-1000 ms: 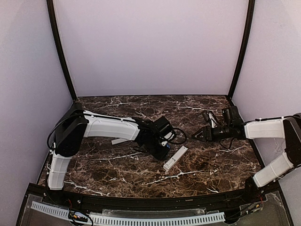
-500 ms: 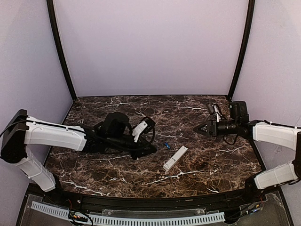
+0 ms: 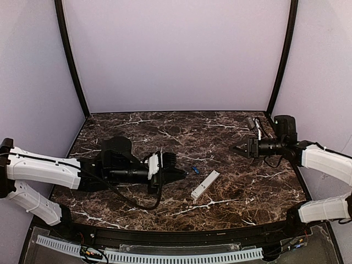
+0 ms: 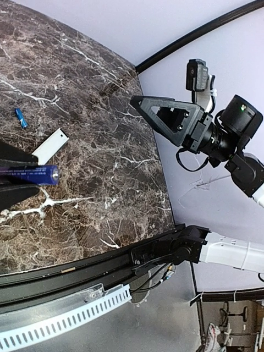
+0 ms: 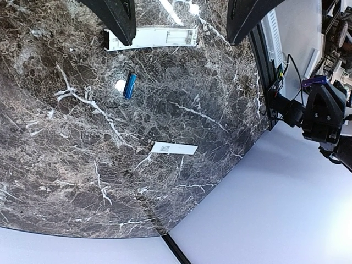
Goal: Load the batteries into the remote control
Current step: Hold the remote control without the batteries at the center of the board.
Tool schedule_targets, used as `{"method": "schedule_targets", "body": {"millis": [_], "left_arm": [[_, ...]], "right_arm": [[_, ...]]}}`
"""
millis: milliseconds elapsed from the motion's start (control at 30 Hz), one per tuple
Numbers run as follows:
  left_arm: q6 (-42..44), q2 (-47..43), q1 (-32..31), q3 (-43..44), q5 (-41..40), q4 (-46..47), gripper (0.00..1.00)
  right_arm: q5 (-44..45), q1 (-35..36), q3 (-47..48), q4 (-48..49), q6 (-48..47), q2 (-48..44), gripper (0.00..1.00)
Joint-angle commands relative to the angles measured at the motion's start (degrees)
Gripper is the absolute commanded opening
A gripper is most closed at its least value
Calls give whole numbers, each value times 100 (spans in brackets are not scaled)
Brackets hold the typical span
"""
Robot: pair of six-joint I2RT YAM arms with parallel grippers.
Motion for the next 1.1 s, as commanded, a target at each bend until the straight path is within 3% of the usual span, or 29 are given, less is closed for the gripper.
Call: {"method": "schedule_targets", "body": {"millis": [0, 333, 600, 1067], "left_arm": [[524, 30, -131, 121, -692, -186, 0], [-1624, 1928, -171, 1407, -1430, -552, 0], [-2310, 2786, -234, 1964, -1620, -928, 0], [-2646, 3139, -230, 2263, -1642, -1435, 0]], "right_arm": [[116, 38, -80, -39, -27, 143, 54], [517, 153, -163, 379, 8, 1320, 47], [584, 316, 95, 492, -122, 2257, 47], [520, 642, 595, 759, -52, 3412, 46]]}}
